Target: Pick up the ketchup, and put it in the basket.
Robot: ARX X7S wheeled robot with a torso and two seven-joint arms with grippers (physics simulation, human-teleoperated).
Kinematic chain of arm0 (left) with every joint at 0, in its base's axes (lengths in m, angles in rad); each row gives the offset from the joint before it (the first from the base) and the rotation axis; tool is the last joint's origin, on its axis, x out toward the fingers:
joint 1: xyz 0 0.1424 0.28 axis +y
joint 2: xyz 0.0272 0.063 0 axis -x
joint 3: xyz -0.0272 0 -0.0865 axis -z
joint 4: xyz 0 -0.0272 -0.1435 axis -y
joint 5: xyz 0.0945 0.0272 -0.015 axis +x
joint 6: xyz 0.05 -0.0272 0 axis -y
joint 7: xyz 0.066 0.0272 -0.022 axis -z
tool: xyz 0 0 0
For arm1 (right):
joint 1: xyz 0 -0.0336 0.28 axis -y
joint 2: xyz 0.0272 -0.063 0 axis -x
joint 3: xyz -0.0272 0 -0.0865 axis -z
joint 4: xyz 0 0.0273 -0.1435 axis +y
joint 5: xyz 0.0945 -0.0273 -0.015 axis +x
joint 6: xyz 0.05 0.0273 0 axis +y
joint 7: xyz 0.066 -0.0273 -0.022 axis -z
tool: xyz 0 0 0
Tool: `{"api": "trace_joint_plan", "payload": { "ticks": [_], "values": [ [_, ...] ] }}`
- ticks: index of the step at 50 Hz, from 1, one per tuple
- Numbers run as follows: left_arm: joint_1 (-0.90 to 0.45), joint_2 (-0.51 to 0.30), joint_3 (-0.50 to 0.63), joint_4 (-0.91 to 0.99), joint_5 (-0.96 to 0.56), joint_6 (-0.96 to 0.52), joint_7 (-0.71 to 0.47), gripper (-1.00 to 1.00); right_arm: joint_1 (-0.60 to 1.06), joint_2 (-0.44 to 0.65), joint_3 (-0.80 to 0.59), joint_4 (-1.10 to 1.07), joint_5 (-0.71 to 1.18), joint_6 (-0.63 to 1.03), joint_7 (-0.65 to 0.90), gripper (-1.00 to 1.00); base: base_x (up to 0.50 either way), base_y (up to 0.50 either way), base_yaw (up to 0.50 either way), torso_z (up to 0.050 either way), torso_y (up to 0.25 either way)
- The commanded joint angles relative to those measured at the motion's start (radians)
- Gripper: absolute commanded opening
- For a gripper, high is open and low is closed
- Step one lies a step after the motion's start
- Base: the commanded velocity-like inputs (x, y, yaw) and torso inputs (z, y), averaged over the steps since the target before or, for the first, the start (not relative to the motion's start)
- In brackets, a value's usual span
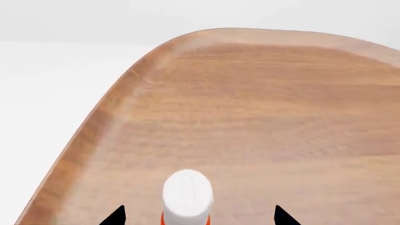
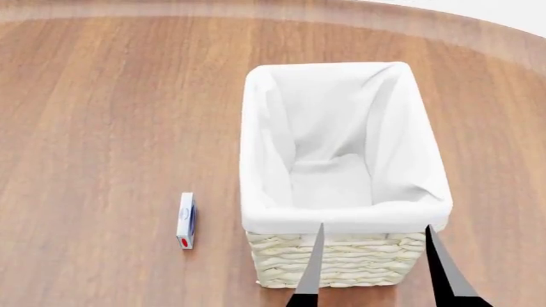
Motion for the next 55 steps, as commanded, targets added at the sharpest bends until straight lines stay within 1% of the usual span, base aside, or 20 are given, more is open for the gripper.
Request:
{"api": "trace_joint_plan", "payload": {
  "ticks": [1, 22, 39, 45, 55],
  "values": [
    [-0.016, 0.012, -0.037, -0.084, -0.006, 0.045, 0.068, 1.00, 0.003, -0.016, 0.021, 0.008, -0.016, 0.006, -0.030, 1.00, 0.00, 0.00, 0.00, 0.000, 0.000],
    [-0.045, -0.014, -0.015, -0.201, 0.032, 0.092, 0.095, 1.00, 0.005, -0.010, 0.013, 0.009, -0.011, 0.003, -0.021, 1.00, 0.00, 0.00, 0.00, 0.000, 0.000],
    [-0.057, -0.031, -0.004, -0.222, 0.036, 0.096, 0.097, 1.00, 0.008, -0.007, 0.002, 0.019, -0.011, -0.005, -0.018, 1.00, 0.00, 0.00, 0.00, 0.000, 0.000],
    [-0.078, -0.040, 0.005, -0.274, 0.052, 0.114, 0.103, 1.00, 0.009, -0.008, -0.004, 0.022, -0.010, -0.004, -0.015, 1.00, 0.00, 0.00, 0.00, 0.000, 0.000],
    [-0.084, -0.048, 0.001, -0.292, 0.050, 0.115, 0.101, 1.00, 0.010, -0.006, -0.013, 0.028, -0.013, -0.010, -0.014, 1.00, 0.00, 0.00, 0.00, 0.000, 0.000]
  ]
}}
